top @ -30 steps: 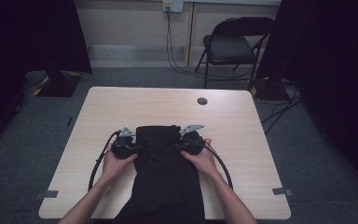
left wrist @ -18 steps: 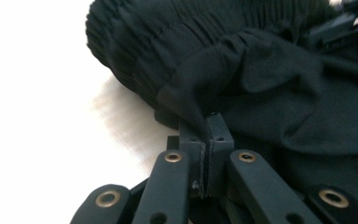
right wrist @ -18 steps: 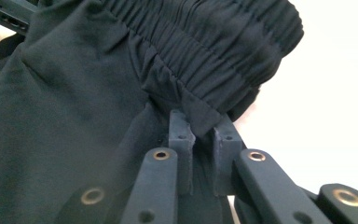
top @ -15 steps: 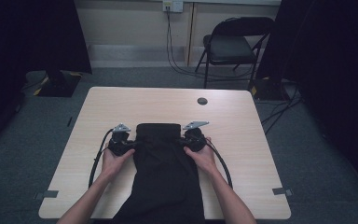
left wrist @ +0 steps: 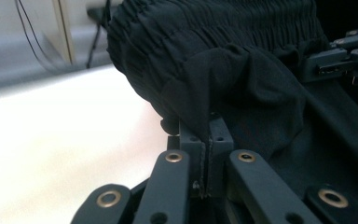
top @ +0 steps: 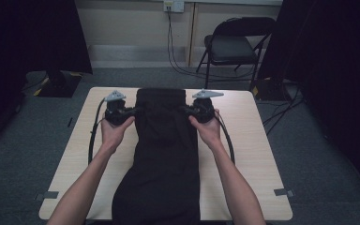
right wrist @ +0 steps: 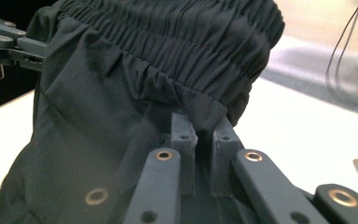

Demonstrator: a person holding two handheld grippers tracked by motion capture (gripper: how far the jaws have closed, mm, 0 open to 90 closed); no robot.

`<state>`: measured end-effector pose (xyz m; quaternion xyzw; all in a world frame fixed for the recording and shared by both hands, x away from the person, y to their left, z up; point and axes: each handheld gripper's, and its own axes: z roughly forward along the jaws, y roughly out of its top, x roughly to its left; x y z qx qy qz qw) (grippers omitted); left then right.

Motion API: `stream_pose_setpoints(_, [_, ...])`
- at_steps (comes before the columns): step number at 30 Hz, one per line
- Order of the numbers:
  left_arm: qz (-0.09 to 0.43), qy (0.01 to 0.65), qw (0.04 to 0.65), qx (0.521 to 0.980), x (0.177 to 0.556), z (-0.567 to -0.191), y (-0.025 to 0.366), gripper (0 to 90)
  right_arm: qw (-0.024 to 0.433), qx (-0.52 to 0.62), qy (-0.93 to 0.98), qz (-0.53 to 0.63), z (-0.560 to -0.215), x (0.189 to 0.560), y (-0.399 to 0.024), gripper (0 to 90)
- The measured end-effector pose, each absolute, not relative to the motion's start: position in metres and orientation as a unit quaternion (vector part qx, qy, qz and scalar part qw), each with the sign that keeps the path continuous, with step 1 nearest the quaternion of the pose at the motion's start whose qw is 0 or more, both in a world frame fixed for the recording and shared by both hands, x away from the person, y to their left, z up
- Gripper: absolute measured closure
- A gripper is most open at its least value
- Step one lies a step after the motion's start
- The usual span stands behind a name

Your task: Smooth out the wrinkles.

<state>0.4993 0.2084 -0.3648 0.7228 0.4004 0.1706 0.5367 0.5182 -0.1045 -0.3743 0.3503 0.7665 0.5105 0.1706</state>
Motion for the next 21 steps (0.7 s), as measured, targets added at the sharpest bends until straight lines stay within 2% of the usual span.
stream_pose_setpoints(2, [0.194, 0.393, 0.547, 0.714, 0.504, -0.338, 0.208, 88.9, 0.186, 0.345, 0.755, 0.526, -0.348, 0.523, -0.105, 83.0])
stream_pose_setpoints(3, [0.204, 0.391, 0.549, 0.710, 0.507, -0.324, 0.208, 88.9, 0.201, 0.332, 0.744, 0.543, -0.317, 0.526, -0.101, 83.1])
stream_pose_setpoints(4, [0.214, 0.390, 0.552, 0.705, 0.511, -0.308, 0.209, 88.9, 0.201, 0.332, 0.744, 0.543, -0.317, 0.526, -0.101, 83.1])
stream_pose_setpoints(5, [0.229, 0.388, 0.552, 0.701, 0.515, -0.291, 0.209, 88.9, 0.217, 0.327, 0.742, 0.543, -0.300, 0.529, -0.098, 83.1])
stream_pose_setpoints(6, [0.244, 0.388, 0.558, 0.692, 0.517, -0.274, 0.210, 88.9, 0.234, 0.323, 0.728, 0.557, -0.266, 0.536, -0.097, 83.2])
stream_pose_setpoints(7, [0.251, 0.390, 0.575, 0.674, 0.518, -0.258, 0.211, 88.9, 0.234, 0.323, 0.728, 0.557, -0.266, 0.536, -0.097, 83.2])
stream_pose_setpoints(8, [0.260, 0.385, 0.588, 0.662, 0.517, -0.239, 0.212, 88.9, 0.247, 0.323, 0.720, 0.563, -0.249, 0.539, -0.096, 83.2])
stream_pose_setpoints(9, [0.268, 0.381, 0.593, 0.657, 0.516, -0.230, 0.212, 88.9, 0.263, 0.317, 0.709, 0.572, -0.219, 0.541, -0.096, 83.2])
stream_pose_setpoints(12, [0.279, 0.362, 0.591, 0.664, 0.507, -0.212, 0.210, 88.9, 0.278, 0.302, 0.712, 0.570, -0.201, 0.534, -0.092, 83.2])
stream_pose_setpoints(16, [0.260, 0.347, 0.577, 0.692, 0.492, -0.237, 0.211, 88.9, 0.265, 0.291, 0.727, 0.562, -0.220, 0.519, -0.095, 83.3])
stream_pose_setpoints(18, [0.257, 0.337, 0.546, 0.723, 0.484, -0.257, 0.210, 88.8, 0.248, 0.294, 0.743, 0.548, -0.241, 0.510, -0.100, 83.3])
stream_pose_setpoints(21, [0.221, 0.339, 0.554, 0.728, 0.468, -0.289, 0.213, 88.8, 0.213, 0.295, 0.758, 0.541, -0.277, 0.489, -0.108, 83.3])
